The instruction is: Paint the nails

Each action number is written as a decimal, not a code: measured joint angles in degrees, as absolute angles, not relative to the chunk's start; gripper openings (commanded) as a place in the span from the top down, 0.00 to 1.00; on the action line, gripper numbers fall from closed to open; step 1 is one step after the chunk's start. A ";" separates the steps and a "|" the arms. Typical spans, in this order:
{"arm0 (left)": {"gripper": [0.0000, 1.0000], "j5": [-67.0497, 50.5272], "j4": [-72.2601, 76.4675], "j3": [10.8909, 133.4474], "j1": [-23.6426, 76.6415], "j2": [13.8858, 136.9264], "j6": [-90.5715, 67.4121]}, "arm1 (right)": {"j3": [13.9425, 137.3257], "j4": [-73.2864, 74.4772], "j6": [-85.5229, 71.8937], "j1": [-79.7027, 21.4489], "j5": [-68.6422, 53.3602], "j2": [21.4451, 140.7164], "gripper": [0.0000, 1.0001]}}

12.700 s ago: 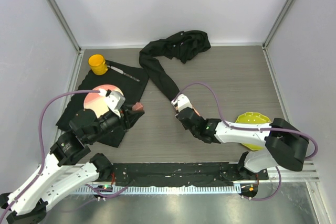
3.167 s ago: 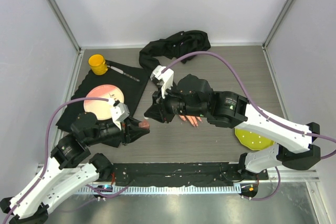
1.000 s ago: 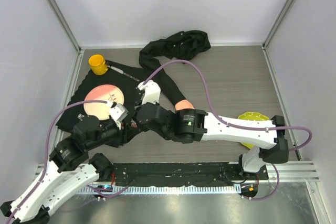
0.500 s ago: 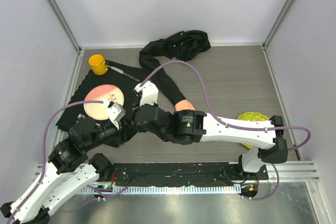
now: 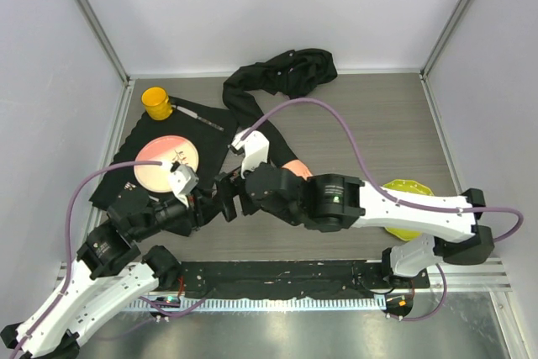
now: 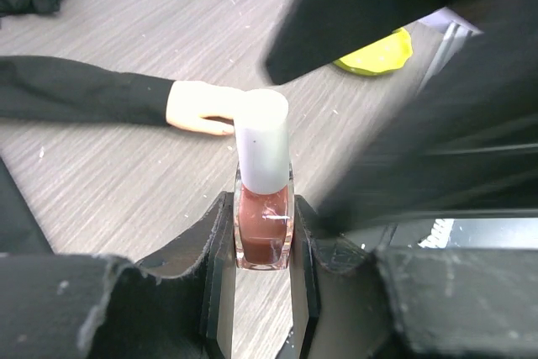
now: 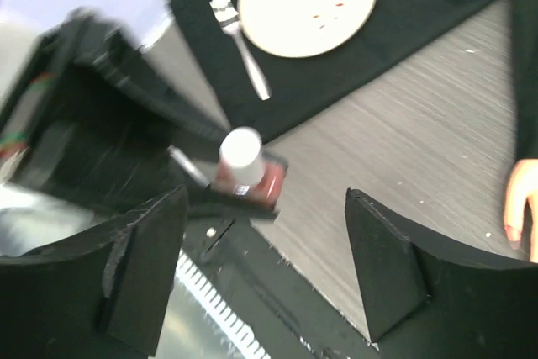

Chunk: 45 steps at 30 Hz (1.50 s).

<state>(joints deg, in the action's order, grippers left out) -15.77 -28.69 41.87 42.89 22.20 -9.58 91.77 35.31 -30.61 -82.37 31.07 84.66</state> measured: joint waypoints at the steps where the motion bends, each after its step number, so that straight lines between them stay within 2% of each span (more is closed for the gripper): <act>1: 1.00 -15.73 -28.51 41.87 42.89 22.20 -9.56 | 91.44 35.44 -30.00 -82.39 29.58 83.59 0.15; 4: 1.00 -15.79 -27.79 41.87 42.89 22.20 -9.72 | 90.56 35.64 -27.77 -82.56 24.84 80.09 0.11; 7: 1.00 -16.71 -26.72 41.87 42.89 22.20 -10.22 | 89.10 35.59 -24.32 -82.52 20.01 75.99 0.10; 14: 1.00 -29.39 -19.55 42.19 42.89 23.18 -14.63 | 86.08 32.03 -15.27 -72.79 -3.70 66.50 0.25; 20: 1.00 -39.33 -12.99 42.24 42.89 24.71 -18.02 | 85.73 27.75 -11.33 -66.59 -19.09 66.17 0.38; 32: 1.00 -45.82 -6.44 42.24 42.89 27.33 -22.13 | 81.41 23.16 -7.38 -65.78 -32.99 69.10 0.54; 33: 1.00 -46.11 -5.89 42.24 42.89 27.33 -22.35 | 81.41 22.74 -7.29 -65.71 -33.56 69.28 0.59; 34: 1.00 -46.24 -5.61 42.24 42.89 27.33 -22.46 | 81.41 22.28 -7.22 -65.56 -34.00 69.38 0.69; 36: 1.00 -46.74 -5.30 42.24 42.89 27.33 -22.72 | 81.41 21.41 -7.01 -65.34 -34.61 69.54 0.69; 37: 1.00 -46.78 -5.23 42.24 42.92 27.31 -22.87 | 81.41 21.02 -7.05 -65.14 -35.09 69.69 0.64; 40: 1.00 -46.98 -4.75 42.24 42.94 27.31 -23.44 | 81.41 20.21 -7.33 -64.62 -35.88 70.17 0.60; 45: 1.00 -47.18 -4.45 42.24 42.94 27.33 -23.66 | 81.41 18.94 -7.60 -63.81 -37.36 71.22 0.57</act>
<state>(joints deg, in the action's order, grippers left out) -47.18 -4.45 42.24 42.94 27.33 -23.66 81.41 18.94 -7.60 -63.81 -37.36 71.22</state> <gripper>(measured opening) 0.293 0.409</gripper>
